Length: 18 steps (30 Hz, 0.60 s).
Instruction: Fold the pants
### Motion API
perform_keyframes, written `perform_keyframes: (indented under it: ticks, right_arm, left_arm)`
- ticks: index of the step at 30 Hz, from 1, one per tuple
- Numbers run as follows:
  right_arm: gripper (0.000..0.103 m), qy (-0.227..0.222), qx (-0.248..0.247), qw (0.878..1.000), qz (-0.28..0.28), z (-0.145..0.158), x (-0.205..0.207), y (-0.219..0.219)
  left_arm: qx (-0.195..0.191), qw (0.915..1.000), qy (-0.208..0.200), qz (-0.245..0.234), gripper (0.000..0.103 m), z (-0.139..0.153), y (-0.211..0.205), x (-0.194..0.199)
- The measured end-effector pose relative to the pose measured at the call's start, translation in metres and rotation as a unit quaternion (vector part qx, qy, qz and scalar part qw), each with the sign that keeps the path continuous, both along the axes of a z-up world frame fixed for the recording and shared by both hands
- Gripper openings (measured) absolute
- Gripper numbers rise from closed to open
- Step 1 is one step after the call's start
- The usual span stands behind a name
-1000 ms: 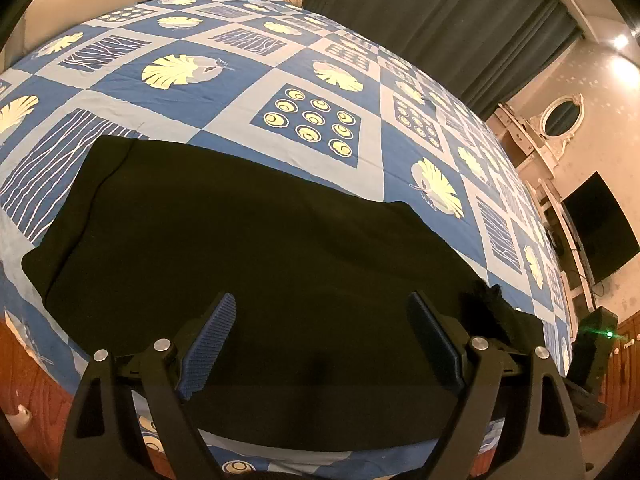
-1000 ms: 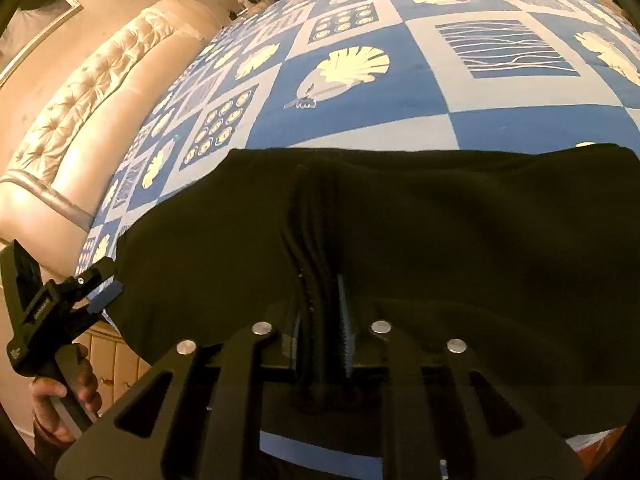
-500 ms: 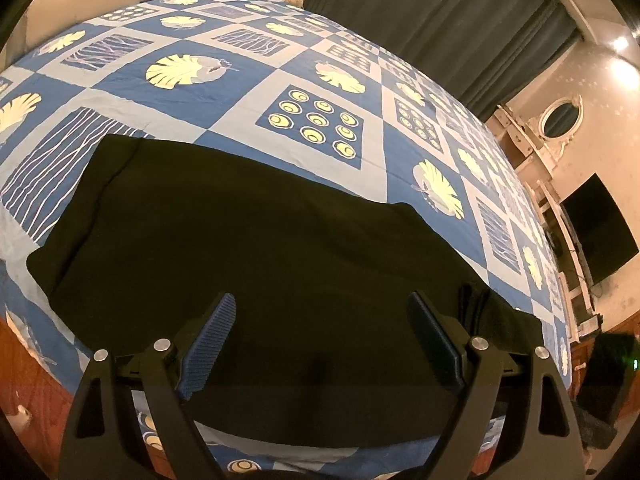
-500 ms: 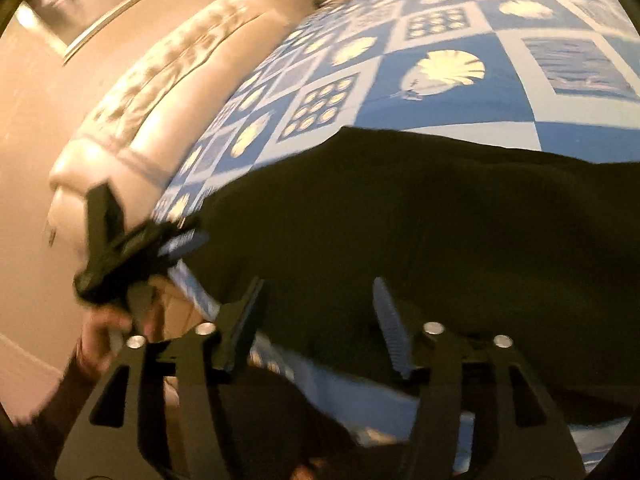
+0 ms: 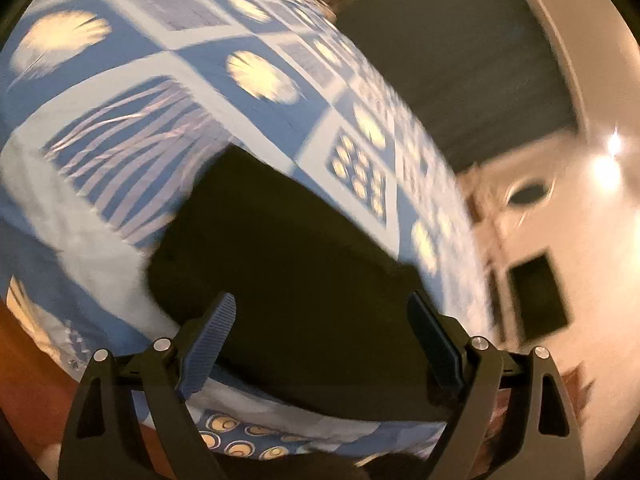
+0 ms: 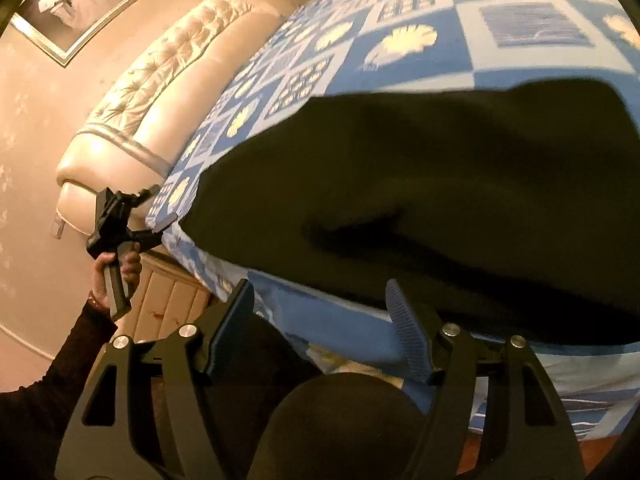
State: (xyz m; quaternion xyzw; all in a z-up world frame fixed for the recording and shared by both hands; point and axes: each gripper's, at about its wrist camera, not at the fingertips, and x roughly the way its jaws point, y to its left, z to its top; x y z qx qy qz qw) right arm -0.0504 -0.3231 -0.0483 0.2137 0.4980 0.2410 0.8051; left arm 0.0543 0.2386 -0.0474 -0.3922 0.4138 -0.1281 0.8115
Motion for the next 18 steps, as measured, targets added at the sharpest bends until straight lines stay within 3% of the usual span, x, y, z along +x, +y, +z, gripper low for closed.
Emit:
perform_keyframes:
  ticks: [4,8,11,14,18]
  right_arm:
    - [0.068,0.005,-0.005,1.0,0.01,-0.005,-0.004,0.007]
    - [0.069,0.009,-0.015,1.0,0.012,-0.01,-0.004,0.012]
    - [0.069,0.016,-0.012,1.0,0.012,-0.015,-0.004,0.012]
    - [0.069,0.026,-0.01,1.0,0.011,-0.021,-0.003,0.012]
    - [0.069,0.037,-0.001,0.999,0.011,-0.027,-0.002,0.012]
  left_arm:
    - [-0.044,0.9983,0.016,0.036,0.086,-0.02,0.041,-0.002]
    - [-0.02,0.9989,0.04,0.013,0.086,-0.039,0.042,0.006]
    - [-0.024,0.9983,0.053,-0.007,0.086,-0.052,0.033,0.011]
    - [-0.023,0.9989,0.041,-0.006,0.086,-0.055,0.029,0.014]
    - [-0.061,0.9979,0.021,0.005,0.086,-0.057,0.027,0.015]
